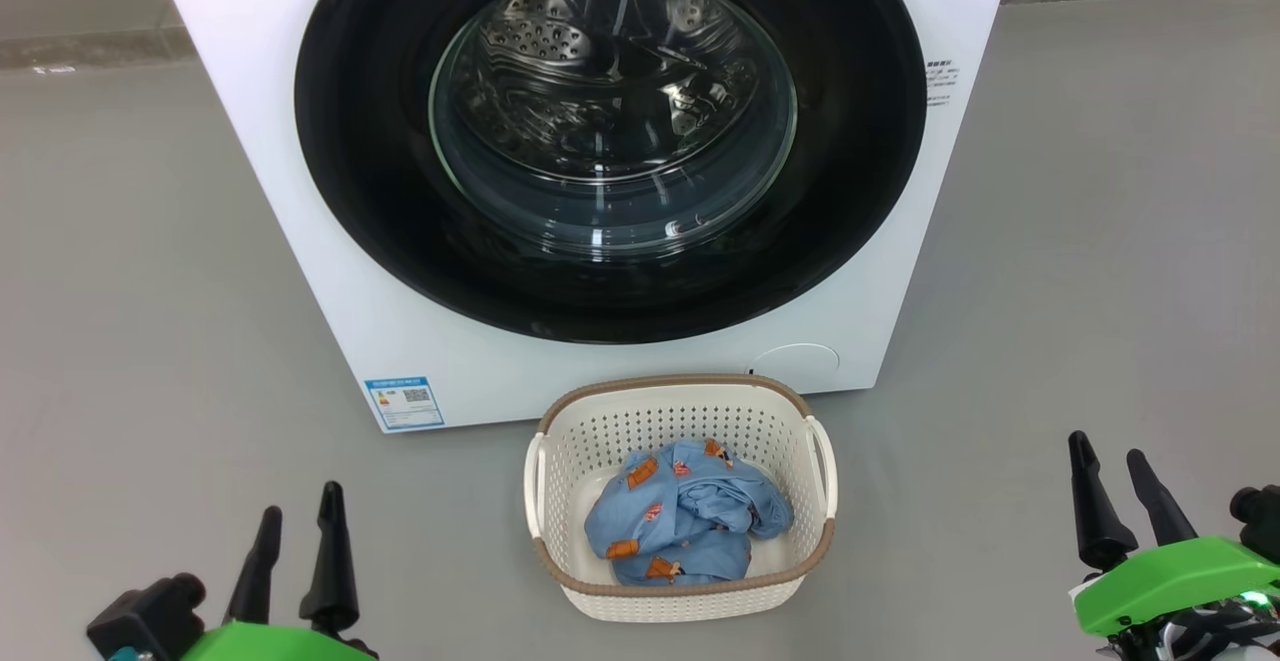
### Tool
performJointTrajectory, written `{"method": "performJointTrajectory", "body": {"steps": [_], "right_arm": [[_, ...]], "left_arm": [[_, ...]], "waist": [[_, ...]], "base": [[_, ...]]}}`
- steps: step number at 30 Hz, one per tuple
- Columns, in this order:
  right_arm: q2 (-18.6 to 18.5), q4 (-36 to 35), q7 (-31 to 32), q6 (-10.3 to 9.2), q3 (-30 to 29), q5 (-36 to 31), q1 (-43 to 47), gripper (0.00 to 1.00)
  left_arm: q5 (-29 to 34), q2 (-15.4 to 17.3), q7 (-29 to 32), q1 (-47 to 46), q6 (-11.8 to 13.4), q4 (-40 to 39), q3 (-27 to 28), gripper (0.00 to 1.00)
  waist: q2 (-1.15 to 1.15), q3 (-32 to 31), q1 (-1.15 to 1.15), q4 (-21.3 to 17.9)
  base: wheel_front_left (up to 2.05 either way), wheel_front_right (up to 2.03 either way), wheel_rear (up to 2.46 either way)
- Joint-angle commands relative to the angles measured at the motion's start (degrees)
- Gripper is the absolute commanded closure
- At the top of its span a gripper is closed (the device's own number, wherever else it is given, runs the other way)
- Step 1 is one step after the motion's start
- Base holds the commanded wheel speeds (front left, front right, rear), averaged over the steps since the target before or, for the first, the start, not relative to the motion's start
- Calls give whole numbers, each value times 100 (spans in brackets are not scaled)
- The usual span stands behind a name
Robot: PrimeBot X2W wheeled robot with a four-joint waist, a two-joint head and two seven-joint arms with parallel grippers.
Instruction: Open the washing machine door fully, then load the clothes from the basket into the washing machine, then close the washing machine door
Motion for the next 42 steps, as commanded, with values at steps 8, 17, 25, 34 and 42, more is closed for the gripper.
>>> {"method": "performJointTrajectory", "body": {"steps": [8, 17, 25, 34, 42], "right_arm": [[-105, -344, -107, 25, 195, -818, -151, 0], [-123, -497, -132, 27, 294, -1395, -129, 0], [-172, -556, -190, 29, 359, -1965, -117, 0], [-209, -586, -273, 32, 400, -2608, -124, 0], [-202, -610, -381, 34, 380, -3239, -122, 0]], "left_arm": [[681, 81, -208, -163, 44, -142, 54, 0], [1206, 70, -343, -193, 70, -76, 41, 0], [1662, 49, -478, -230, 67, 61, 59, 0], [2219, 35, -630, -309, 83, 213, 86, 0], [2739, 5, -782, -360, 111, 325, 124, 0]], "waist": [[0, 2, 0, 17], [0, 14, 0, 34], [0, 23, 0, 49], [0, 34, 0, 48], [0, 30, 0, 39]], "base": [[0, 0, 0], [0, 0, 0], [0, 0, 0], [0, 0, 0], [0, 0, 0]]}}
